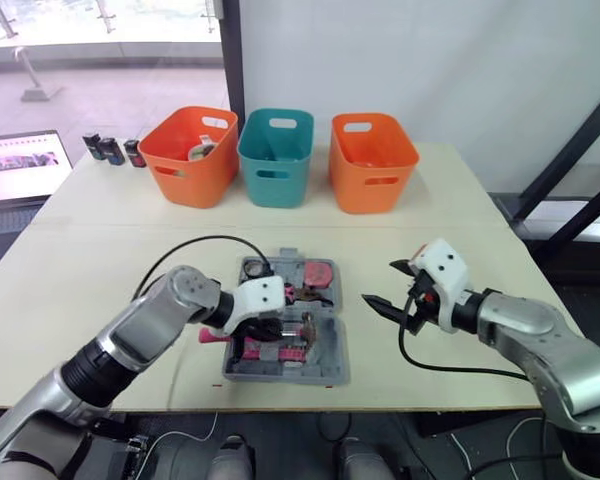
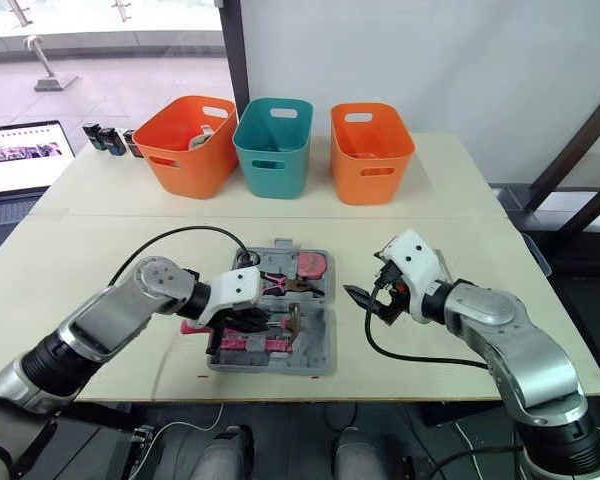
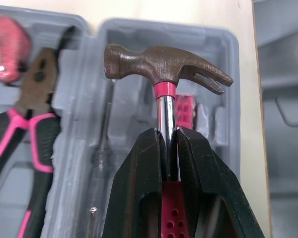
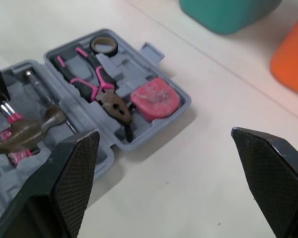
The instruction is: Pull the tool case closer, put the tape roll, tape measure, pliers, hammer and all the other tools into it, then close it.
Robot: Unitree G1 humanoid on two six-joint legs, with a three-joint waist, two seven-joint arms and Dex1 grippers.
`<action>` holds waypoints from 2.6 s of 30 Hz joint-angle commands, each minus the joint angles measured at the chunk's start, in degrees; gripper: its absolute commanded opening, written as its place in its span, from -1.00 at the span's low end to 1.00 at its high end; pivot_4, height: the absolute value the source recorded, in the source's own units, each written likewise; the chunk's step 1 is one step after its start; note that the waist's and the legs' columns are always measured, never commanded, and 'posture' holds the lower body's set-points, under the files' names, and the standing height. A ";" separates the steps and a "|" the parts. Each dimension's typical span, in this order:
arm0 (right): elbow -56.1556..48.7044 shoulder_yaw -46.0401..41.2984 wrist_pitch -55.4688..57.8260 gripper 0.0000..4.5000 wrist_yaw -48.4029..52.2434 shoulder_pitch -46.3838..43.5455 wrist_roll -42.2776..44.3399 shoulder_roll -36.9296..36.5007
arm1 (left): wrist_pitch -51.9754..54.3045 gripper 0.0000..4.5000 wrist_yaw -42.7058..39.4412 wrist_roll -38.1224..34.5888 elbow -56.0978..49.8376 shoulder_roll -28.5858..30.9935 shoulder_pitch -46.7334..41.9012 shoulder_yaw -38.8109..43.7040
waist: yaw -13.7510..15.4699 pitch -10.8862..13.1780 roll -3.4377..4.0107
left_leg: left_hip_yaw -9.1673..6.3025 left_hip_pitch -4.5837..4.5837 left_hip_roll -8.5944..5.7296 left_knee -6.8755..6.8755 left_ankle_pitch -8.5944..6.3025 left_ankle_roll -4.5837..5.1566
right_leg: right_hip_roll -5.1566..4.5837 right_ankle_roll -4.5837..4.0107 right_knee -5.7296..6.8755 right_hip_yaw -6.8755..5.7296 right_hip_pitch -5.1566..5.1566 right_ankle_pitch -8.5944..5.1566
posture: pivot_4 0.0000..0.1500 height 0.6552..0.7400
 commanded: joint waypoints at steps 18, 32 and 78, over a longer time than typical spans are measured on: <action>-6.69 -2.21 2.40 1.00 -4.88 3.64 1.80 1.62 | -2.75 -0.93 -0.78 11.11 6.46 -8.98 -7.15 -7.62 | -0.10 0.01 0.03 | -0.01 -0.02 -0.01 0.07 -0.01 0.02 | 0.01 0.02 0.02 0.01 0.02 0.00 | 1.00 1.00; -8.95 -1.86 4.25 1.00 -7.31 5.14 3.18 3.05 | -2.78 -0.93 -1.99 14.86 9.52 -11.89 -7.77 -8.17 | -0.14 0.01 0.03 | -0.03 -0.02 -0.01 0.06 -0.01 0.03 | 0.01 0.03 0.02 0.00 0.03 0.00 | 1.00 1.00; -10.48 -0.39 4.75 1.00 -10.63 6.70 4.02 5.51 | 9.67 -0.93 -6.98 10.64 17.04 -15.35 -13.59 -9.38 | -0.13 0.00 0.14 | -0.08 0.00 -0.02 0.10 -0.01 0.05 | 0.02 0.06 0.11 -0.01 0.06 -0.02 | 1.00 1.00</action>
